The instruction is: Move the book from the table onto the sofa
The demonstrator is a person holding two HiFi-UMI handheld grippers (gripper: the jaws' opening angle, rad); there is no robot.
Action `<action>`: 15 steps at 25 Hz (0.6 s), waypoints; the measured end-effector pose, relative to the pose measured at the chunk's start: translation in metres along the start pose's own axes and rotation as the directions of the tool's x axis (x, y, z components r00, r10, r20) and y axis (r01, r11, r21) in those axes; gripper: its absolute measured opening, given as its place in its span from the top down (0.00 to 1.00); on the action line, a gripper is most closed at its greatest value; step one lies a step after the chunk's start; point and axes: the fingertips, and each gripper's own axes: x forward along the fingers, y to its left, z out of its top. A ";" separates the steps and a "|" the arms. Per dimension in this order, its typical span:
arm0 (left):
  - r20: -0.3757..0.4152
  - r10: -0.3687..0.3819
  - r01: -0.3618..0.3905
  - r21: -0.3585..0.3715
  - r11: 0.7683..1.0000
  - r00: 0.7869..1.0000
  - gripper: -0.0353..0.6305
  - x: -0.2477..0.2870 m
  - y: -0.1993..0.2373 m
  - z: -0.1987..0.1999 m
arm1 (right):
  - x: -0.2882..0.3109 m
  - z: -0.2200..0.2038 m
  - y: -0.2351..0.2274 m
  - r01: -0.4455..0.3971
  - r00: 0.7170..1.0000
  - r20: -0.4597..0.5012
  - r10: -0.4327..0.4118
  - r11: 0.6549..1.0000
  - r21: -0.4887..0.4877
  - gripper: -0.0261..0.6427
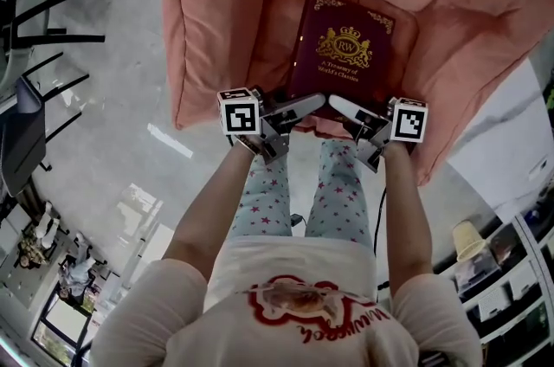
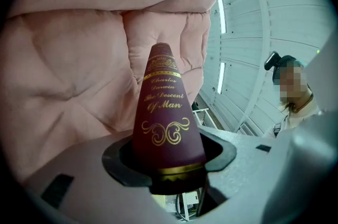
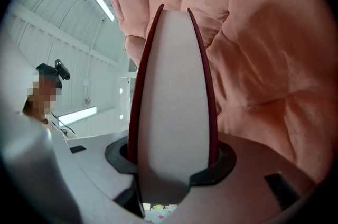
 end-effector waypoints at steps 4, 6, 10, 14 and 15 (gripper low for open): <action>0.034 0.024 -0.024 0.012 1.000 0.999 0.60 0.001 0.008 -0.002 | -0.001 0.000 -0.007 0.009 1.000 0.002 -0.009 1.000 -0.002 0.63; 0.055 0.034 -0.033 -0.001 0.999 0.998 0.60 0.000 0.012 -0.004 | 0.000 -0.001 -0.009 0.002 1.000 -0.010 -0.002 1.000 -0.010 0.63; 0.084 0.053 -0.050 -0.044 0.998 0.995 0.59 -0.001 0.020 -0.009 | 0.000 -0.004 -0.015 0.015 1.000 -0.027 -0.014 1.000 0.008 0.63; 0.093 0.082 -0.074 -0.085 0.994 0.992 0.59 0.001 0.028 -0.008 | 0.000 -0.001 -0.022 0.025 0.999 -0.025 -0.024 0.999 0.037 0.62; 0.094 0.086 -0.078 -0.090 0.993 0.992 0.59 0.002 0.029 -0.008 | -0.001 -0.001 -0.024 0.027 0.999 -0.025 -0.026 0.999 0.042 0.62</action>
